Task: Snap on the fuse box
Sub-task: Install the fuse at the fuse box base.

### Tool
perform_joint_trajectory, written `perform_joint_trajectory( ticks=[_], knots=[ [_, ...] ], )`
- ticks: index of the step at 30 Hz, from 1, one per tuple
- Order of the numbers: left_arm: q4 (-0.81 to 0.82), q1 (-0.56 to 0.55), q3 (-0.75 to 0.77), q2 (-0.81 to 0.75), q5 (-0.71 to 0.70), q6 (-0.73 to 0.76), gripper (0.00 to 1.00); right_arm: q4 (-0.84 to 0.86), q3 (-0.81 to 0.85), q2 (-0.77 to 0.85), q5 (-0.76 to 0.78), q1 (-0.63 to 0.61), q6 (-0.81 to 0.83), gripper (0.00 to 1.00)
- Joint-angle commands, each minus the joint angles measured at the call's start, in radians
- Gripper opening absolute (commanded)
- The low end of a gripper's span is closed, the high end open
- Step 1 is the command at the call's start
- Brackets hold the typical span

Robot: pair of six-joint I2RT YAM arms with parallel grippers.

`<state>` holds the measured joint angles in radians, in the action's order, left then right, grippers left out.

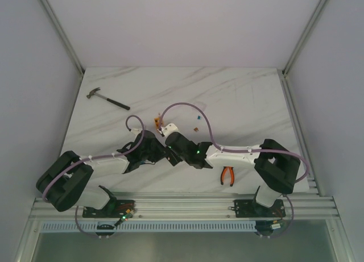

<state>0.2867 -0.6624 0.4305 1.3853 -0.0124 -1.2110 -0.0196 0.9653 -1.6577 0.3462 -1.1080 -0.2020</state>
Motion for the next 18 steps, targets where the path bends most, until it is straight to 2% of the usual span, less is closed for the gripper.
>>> perform_joint_trajectory(
  ticks=[1, 18],
  knots=[
    [-0.021, 0.004, -0.012, 0.006, -0.006, 0.016, 0.3, 0.05, -0.027, 0.018, -0.023, -0.003, 0.073, 0.0],
    [0.073, 0.037, -0.062, 0.054, 0.062, -0.005, 0.28, 0.112, -0.077, 0.003, -0.008, -0.001, 0.098, 0.0]
  ],
)
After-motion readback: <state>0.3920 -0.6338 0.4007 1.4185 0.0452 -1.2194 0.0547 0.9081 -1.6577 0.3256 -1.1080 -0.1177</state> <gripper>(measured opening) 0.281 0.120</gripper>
